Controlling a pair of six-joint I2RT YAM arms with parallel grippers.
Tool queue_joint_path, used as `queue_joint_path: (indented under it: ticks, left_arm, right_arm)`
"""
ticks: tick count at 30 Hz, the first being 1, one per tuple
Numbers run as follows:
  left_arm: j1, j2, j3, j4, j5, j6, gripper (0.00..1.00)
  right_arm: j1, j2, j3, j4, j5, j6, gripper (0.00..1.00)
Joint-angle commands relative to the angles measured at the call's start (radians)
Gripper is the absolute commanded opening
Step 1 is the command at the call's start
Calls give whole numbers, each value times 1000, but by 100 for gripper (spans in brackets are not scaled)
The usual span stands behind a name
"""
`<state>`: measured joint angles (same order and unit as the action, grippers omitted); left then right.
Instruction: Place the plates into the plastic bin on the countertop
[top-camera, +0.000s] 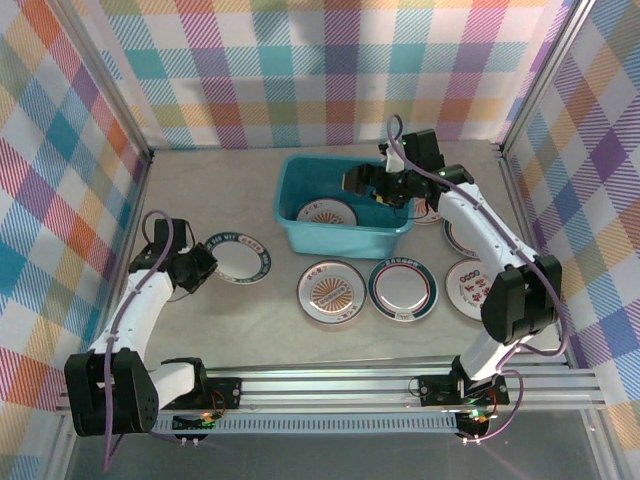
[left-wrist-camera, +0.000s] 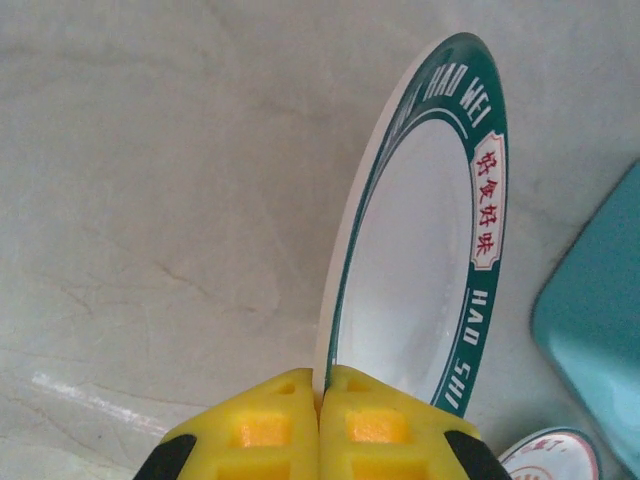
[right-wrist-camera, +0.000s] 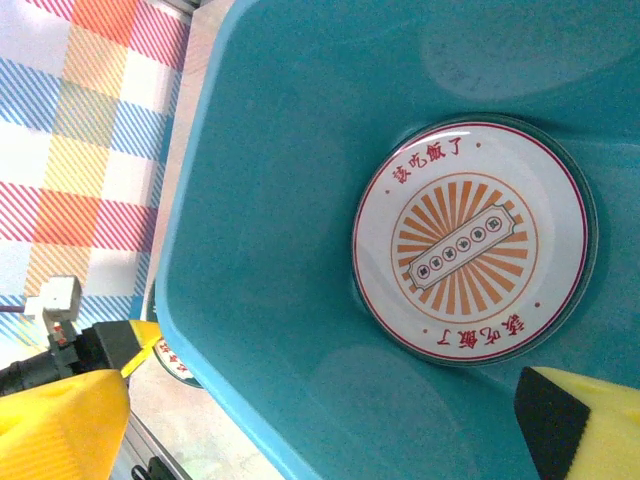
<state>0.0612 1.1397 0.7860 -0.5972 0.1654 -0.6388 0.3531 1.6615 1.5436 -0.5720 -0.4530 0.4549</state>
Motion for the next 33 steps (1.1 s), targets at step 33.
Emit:
queue_joint_path:
  ticks: [33]
  left_arm:
    - [-144,235,639,289,238,-86,0]
  right_arm:
    - [5,99,295,40,-326,-77,88]
